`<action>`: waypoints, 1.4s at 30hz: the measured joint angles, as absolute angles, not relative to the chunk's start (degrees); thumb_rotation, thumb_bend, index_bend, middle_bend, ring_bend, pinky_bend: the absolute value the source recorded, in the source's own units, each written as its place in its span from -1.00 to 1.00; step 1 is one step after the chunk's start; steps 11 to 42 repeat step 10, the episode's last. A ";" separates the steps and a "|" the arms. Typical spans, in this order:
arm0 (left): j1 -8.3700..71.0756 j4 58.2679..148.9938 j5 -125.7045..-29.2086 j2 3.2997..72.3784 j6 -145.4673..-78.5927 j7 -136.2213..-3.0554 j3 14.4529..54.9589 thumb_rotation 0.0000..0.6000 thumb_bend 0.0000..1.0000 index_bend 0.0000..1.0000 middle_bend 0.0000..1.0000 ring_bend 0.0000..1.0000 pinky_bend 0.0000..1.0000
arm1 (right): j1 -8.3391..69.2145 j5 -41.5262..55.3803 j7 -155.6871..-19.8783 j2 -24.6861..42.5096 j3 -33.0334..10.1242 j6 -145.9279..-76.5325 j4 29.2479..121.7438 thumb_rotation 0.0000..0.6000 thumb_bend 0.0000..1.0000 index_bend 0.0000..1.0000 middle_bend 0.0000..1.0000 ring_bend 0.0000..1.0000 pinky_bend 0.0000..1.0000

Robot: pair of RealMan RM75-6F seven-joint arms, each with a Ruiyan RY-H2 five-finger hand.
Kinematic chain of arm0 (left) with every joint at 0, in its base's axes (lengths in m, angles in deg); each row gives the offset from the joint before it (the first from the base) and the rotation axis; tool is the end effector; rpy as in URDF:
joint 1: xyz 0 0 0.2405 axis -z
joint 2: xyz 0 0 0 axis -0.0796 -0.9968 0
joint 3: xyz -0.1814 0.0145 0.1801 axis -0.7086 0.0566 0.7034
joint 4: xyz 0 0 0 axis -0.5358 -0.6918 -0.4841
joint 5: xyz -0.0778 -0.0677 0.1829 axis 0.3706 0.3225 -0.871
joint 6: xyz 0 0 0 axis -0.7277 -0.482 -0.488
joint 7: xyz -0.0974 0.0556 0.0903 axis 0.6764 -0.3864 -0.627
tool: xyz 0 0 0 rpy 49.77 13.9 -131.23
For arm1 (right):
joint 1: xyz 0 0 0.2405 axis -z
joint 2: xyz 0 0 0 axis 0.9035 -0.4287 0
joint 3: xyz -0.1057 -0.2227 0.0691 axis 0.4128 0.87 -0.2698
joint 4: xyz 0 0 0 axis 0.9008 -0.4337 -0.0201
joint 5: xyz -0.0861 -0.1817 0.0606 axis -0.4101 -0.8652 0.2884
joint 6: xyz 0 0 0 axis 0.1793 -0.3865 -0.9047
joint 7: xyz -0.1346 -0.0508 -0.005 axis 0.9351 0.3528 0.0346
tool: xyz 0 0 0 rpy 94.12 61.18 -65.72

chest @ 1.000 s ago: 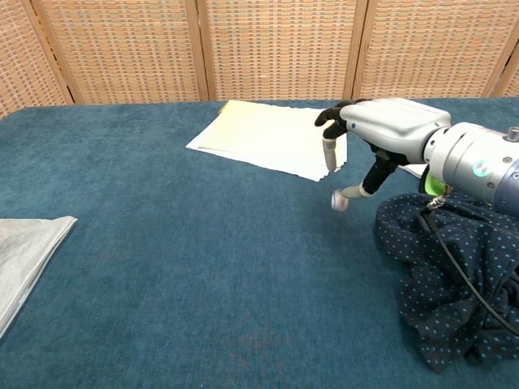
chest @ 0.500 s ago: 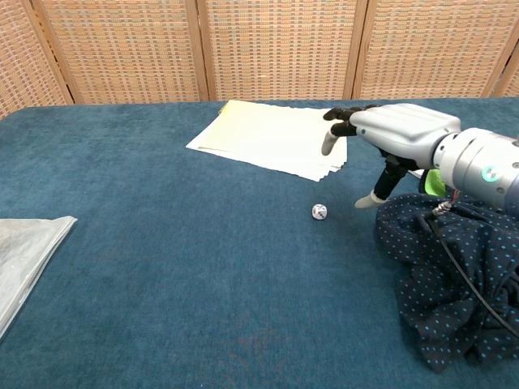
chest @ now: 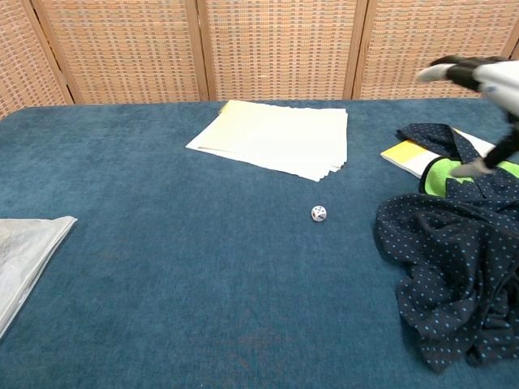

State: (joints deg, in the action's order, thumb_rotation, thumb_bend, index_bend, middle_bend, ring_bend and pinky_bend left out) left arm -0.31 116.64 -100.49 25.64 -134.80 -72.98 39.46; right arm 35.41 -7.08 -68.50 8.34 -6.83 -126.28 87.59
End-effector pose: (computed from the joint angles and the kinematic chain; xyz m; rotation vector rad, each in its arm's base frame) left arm -0.3265 0.1806 0.1391 -1.3405 -0.8443 -0.8585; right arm -0.2087 -0.2999 0.0606 1.5778 -0.7000 1.0314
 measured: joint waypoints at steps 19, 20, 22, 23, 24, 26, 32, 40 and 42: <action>-0.96 116.53 -100.44 25.75 -136.03 -74.20 39.39 1.00 -0.97 -1.00 -1.00 -1.00 -1.00 | 47.76 -16.93 -76.39 3.72 1.27 -138.74 84.50 1.00 -0.60 -1.00 -1.00 -1.00 -1.00; -0.96 116.53 -100.44 25.75 -136.03 -74.20 39.39 1.00 -0.97 -1.00 -1.00 -1.00 -1.00 | 47.76 -16.93 -76.39 3.72 1.27 -138.74 84.50 1.00 -0.60 -1.00 -1.00 -1.00 -1.00; -0.96 116.53 -100.44 25.75 -136.03 -74.20 39.39 1.00 -0.97 -1.00 -1.00 -1.00 -1.00 | 47.76 -16.93 -76.39 3.72 1.27 -138.74 84.50 1.00 -0.60 -1.00 -1.00 -1.00 -1.00; -0.96 116.53 -100.44 25.75 -136.03 -74.20 39.39 1.00 -0.97 -1.00 -1.00 -1.00 -1.00 | 47.76 -16.93 -76.39 3.72 1.27 -138.74 84.50 1.00 -0.60 -1.00 -1.00 -1.00 -1.00; -0.96 116.53 -100.44 25.75 -136.03 -74.20 39.39 1.00 -0.97 -1.00 -1.00 -1.00 -1.00 | 47.76 -16.93 -76.39 3.72 1.27 -138.74 84.50 1.00 -0.60 -1.00 -1.00 -1.00 -1.00; -0.96 116.53 -100.44 25.75 -136.03 -74.20 39.39 1.00 -0.97 -1.00 -1.00 -1.00 -1.00 | 47.76 -16.93 -76.39 3.72 1.27 -138.74 84.50 1.00 -0.60 -1.00 -1.00 -1.00 -1.00; -0.96 116.53 -100.44 25.75 -136.03 -74.20 39.39 1.00 -0.97 -1.00 -1.00 -1.00 -1.00 | 47.76 -16.93 -76.39 3.72 1.27 -138.74 84.50 1.00 -0.60 -1.00 -1.00 -1.00 -1.00; -0.96 116.53 -100.44 25.75 -136.03 -74.20 39.39 1.00 -0.97 -1.00 -1.00 -1.00 -1.00 | 47.76 -16.93 -76.39 3.72 1.27 -138.74 84.50 1.00 -0.60 -1.00 -1.00 -1.00 -1.00; -0.96 116.53 -100.44 25.75 -136.03 -74.20 39.39 1.00 -0.97 -1.00 -1.00 -1.00 -1.00 | 47.76 -16.93 -76.39 3.72 1.27 -138.74 84.50 1.00 -0.60 -1.00 -1.00 -1.00 -1.00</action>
